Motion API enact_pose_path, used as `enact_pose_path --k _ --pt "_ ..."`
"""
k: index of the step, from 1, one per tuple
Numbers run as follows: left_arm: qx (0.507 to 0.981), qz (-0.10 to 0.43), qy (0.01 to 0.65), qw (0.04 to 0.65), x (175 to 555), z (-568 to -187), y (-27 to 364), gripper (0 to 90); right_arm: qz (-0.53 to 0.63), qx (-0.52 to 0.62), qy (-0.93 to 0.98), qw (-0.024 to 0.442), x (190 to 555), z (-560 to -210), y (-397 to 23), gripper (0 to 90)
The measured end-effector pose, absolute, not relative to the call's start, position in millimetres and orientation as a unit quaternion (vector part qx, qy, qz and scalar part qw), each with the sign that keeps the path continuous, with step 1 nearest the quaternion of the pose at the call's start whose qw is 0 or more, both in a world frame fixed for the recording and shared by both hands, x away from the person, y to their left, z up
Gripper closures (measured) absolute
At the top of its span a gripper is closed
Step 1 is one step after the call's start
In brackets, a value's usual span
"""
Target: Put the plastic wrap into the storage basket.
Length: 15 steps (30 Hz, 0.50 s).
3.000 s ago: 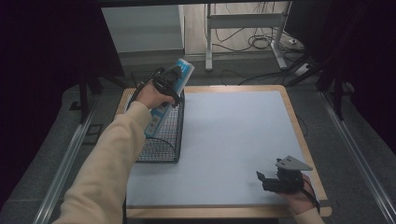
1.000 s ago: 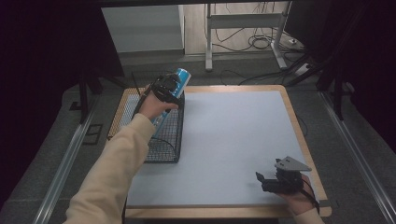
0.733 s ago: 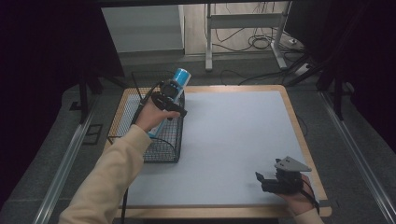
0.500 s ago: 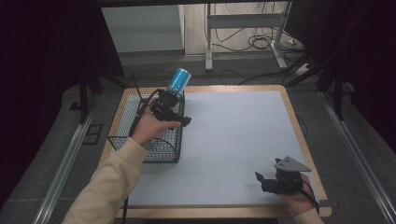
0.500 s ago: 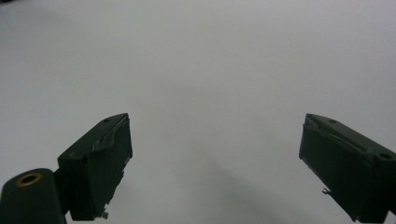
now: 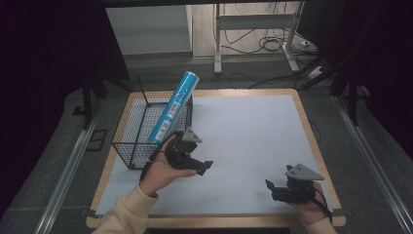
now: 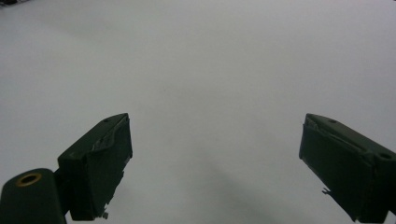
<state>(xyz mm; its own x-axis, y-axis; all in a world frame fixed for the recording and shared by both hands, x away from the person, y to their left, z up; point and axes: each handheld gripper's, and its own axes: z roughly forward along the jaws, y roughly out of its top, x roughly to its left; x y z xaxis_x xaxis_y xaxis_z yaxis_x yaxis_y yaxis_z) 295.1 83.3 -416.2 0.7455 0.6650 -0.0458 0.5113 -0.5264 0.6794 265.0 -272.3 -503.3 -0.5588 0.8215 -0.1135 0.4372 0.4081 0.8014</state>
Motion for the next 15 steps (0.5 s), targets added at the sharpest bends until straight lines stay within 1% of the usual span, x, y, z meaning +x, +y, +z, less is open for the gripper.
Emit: enact_pose_path --k 1,2,3,7,15 --pt "0.868 0.1 0.336 0.351 287 -426 81 14.3 0.375 0.394 0.799 0.256 265 -504 -272 9.9" --pt "0.868 0.1 0.336 0.351 287 -426 81 14.3 0.375 0.394 0.799 0.256 265 -504 -272 9.9" --pt "0.868 0.096 0.334 0.354 281 -435 81 14.4 0.375 0.393 0.799 0.256 265 -504 -272 9.9" --pt "0.87 0.096 0.331 0.354 269 -449 82 15.0 0.375 0.392 0.8 0.257 265 -504 -272 9.9" --pt "0.874 0.086 0.331 0.346 268 -459 82 14.9 0.374 0.391 0.8 0.26 265 -504 -271 9.9"
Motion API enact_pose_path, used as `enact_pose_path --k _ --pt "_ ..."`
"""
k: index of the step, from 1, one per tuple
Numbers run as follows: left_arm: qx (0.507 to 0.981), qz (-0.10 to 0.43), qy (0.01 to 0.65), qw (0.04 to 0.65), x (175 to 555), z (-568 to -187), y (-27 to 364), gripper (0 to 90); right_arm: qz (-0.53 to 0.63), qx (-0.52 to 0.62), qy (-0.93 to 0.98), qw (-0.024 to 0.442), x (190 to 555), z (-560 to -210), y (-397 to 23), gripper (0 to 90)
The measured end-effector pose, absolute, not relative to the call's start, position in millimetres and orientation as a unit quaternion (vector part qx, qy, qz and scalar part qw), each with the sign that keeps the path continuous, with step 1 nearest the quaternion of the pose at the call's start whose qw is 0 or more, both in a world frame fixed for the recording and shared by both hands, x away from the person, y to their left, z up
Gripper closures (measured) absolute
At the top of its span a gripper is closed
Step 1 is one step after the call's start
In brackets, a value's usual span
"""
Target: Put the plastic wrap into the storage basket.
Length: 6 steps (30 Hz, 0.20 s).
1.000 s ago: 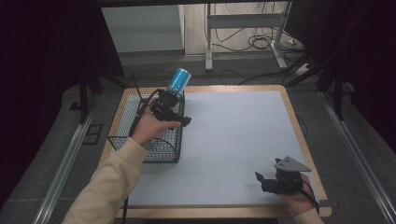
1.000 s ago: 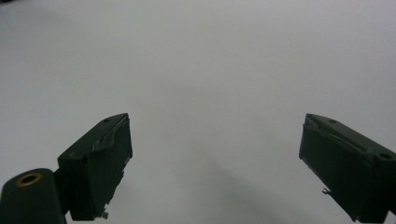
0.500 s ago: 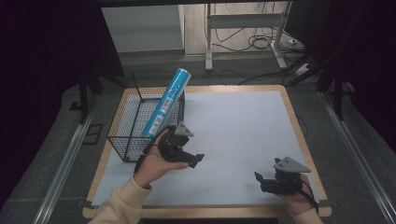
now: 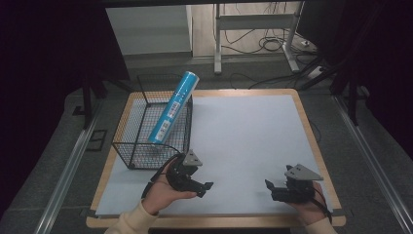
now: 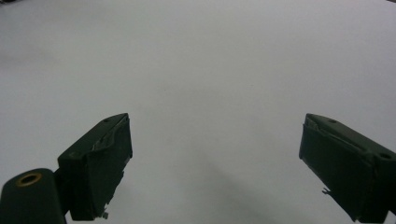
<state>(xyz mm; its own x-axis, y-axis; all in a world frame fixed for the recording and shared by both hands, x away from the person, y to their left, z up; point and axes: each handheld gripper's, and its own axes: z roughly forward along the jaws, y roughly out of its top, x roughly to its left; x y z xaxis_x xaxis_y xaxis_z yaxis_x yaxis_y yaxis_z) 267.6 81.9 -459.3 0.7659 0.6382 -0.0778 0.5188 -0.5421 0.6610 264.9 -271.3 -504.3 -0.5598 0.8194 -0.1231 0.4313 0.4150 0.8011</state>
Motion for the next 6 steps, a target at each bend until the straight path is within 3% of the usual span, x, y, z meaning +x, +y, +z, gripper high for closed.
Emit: enact_pose_path --k 6 --pt "0.872 0.088 0.333 0.347 267.6 -462.5 82.8 14.9 0.384 0.386 0.796 0.264 264.3 -502.0 -272.1 9.9"
